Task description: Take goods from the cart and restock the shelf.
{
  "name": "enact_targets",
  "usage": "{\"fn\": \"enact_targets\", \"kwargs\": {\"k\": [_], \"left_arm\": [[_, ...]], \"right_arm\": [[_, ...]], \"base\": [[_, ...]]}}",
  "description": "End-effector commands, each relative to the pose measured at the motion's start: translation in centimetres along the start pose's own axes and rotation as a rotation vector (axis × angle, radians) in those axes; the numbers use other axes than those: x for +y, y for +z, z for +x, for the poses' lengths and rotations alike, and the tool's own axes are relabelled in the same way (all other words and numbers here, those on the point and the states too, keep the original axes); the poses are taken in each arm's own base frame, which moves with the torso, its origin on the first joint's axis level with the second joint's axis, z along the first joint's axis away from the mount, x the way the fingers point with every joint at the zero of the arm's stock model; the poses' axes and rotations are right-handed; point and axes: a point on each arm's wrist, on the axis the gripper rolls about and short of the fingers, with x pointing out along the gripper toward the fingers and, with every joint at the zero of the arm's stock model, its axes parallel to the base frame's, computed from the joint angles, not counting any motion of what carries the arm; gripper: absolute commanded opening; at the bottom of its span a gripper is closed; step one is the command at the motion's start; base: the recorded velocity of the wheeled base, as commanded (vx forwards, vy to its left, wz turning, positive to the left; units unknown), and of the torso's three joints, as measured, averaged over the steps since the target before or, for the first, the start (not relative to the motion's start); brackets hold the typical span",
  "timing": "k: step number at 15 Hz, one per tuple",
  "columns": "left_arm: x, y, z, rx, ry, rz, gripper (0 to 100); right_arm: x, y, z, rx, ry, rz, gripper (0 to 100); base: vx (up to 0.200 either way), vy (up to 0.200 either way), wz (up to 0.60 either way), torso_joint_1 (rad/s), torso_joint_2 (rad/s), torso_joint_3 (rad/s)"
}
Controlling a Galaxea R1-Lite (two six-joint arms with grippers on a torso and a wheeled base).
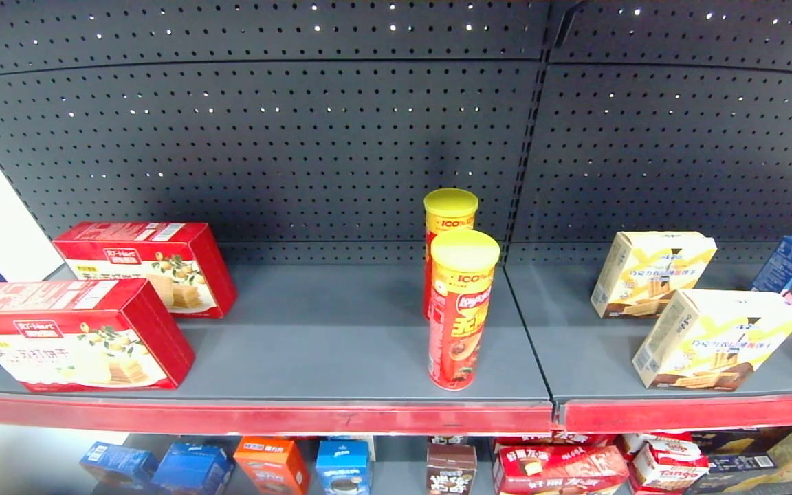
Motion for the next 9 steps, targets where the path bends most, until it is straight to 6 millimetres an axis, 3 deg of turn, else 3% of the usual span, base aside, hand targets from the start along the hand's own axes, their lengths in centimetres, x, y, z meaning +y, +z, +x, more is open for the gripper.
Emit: {"fn": "enact_targets", "kwargs": {"k": [1, 6, 9], "left_arm": [[0.00, 0.01, 0.02, 0.002, 0.001, 0.000, 100], [0.00, 0.01, 0.02, 0.002, 0.001, 0.000, 100], [0.00, 0.01, 0.02, 0.002, 0.001, 0.000, 100]], "right_arm": [[0.06, -1.28, 0.36, -0.006, 0.008, 0.002, 100], [-0.01, -1.29, 0.38, -0.011, -0.024, 0.041, 100], [-0.29, -1.30, 0.38, -0.015, -0.147, 0.036, 100]], "base": [[0.000, 0.000, 0.00, 0.000, 0.00, 0.000], [0.000, 0.000, 0.00, 0.000, 0.00, 0.000], [0.000, 0.000, 0.00, 0.000, 0.00, 0.000]]}}
